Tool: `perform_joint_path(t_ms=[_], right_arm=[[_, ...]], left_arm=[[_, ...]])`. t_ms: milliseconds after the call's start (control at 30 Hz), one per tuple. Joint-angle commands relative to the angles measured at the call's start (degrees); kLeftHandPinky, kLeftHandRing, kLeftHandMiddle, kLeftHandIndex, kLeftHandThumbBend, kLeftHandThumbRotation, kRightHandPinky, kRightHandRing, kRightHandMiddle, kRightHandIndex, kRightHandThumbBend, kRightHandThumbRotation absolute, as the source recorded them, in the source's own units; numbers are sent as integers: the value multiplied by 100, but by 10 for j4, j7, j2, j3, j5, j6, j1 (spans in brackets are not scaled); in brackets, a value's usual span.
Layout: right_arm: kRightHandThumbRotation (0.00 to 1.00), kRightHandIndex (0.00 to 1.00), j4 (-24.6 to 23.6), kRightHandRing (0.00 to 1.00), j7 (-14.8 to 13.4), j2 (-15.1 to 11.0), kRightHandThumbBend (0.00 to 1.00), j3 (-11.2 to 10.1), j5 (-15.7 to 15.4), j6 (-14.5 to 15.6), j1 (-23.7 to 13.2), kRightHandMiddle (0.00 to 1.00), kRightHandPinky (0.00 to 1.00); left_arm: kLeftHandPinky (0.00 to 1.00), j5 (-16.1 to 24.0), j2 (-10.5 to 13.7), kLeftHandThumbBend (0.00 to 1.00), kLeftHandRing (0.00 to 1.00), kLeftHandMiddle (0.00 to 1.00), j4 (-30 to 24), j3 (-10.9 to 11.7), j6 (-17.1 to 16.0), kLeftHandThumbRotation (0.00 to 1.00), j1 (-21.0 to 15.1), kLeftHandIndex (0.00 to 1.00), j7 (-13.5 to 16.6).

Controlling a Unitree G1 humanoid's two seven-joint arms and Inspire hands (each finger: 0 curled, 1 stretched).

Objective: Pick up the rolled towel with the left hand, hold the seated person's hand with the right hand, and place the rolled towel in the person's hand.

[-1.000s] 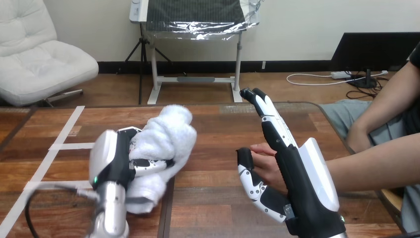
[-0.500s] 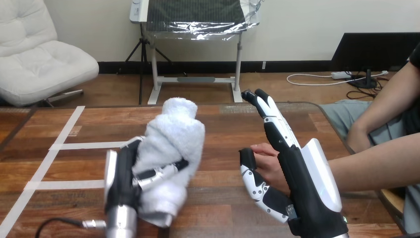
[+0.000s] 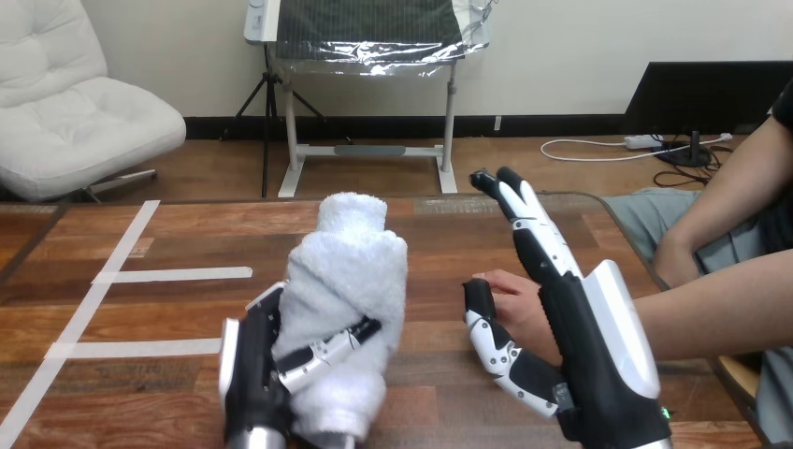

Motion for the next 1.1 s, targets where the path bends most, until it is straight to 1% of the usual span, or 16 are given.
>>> perform_joint_path(t_ms=[0, 33, 100, 133, 200, 233, 267, 400, 467, 567, 600, 633, 700, 767, 900, 1067], right_arm=[[0, 94, -55, 100, 25, -30, 24, -54, 3, 33, -55, 100, 100], [0, 94, -60, 100, 32, -38, 26, -60, -2, 44, -57, 100, 100], [0, 94, -65, 100, 41, -46, 30, -68, -9, 57, -60, 100, 100], [0, 94, -70, 100, 50, -55, 32, -75, -17, 69, -62, 100, 100], [0, 94, -75, 100, 60, -64, 38, -82, -25, 81, -66, 100, 100], [0, 94, -78, 100, 67, -76, 40, -90, -38, 90, -70, 100, 100], [0, 93, -79, 100, 72, -83, 47, -95, -46, 95, -74, 100, 98], [0, 91, -86, 98, 93, -108, 57, -112, -73, 124, -87, 98, 93], [0, 89, -85, 97, 104, -125, 62, -122, -90, 137, -98, 97, 90], [0, 85, -80, 93, 119, -146, 73, -133, -101, 155, -113, 93, 86], [0, 84, -80, 92, 123, -150, 75, -135, -103, 160, -116, 92, 85], [0, 83, -79, 92, 137, -160, 76, -139, -107, 172, -123, 92, 84], [0, 82, -79, 91, 152, -171, 79, -143, -112, 188, -131, 91, 83], [0, 82, -76, 90, 174, -189, 82, -148, -121, 206, -144, 90, 82], [0, 79, -60, 88, 194, -218, 88, -154, -127, 219, -164, 87, 79], [0, 79, -38, 86, 236, -255, 91, -155, -140, 249, -192, 86, 76]], left_arm=[[26, -40, -45, 66, 32, 40, -203, 3, -70, 1, 10, 49, -23], [26, -41, -49, 66, 32, 40, -209, 0, -71, 1, 17, 49, -25], [26, -43, -53, 66, 32, 40, -217, -2, -70, 0, 24, 49, -29], [26, -47, -57, 66, 32, 40, -220, -4, -72, 0, 29, 49, -34], [25, -51, -62, 66, 32, 40, -225, -6, -72, 0, 35, 49, -40], [25, -52, -65, 66, 32, 40, -226, -7, -75, 0, 38, 49, -43], [25, -52, -67, 65, 32, 39, -227, -8, -77, 0, 41, 49, -46], [25, -53, -73, 64, 32, 39, -231, -12, -81, 0, 49, 49, -55], [25, -49, -75, 63, 32, 40, -233, -14, -84, 0, 54, 49, -57], [25, -40, -77, 62, 32, 40, -238, -17, -85, 0, 61, 49, -58], [25, -38, -78, 62, 32, 40, -240, -17, -85, 0, 63, 49, -58], [25, -37, -78, 62, 32, 39, -241, -19, -86, 0, 66, 49, -60], [25, -37, -78, 62, 32, 39, -243, -21, -87, 0, 68, 49, -63], [25, -32, -78, 62, 32, 40, -243, -22, -89, 0, 71, 49, -64], [25, -21, -78, 61, 33, 40, -243, -24, -94, 0, 75, 49, -63], [25, -11, -76, 60, 33, 40, -240, -26, -100, 0, 77, 49, -64]])
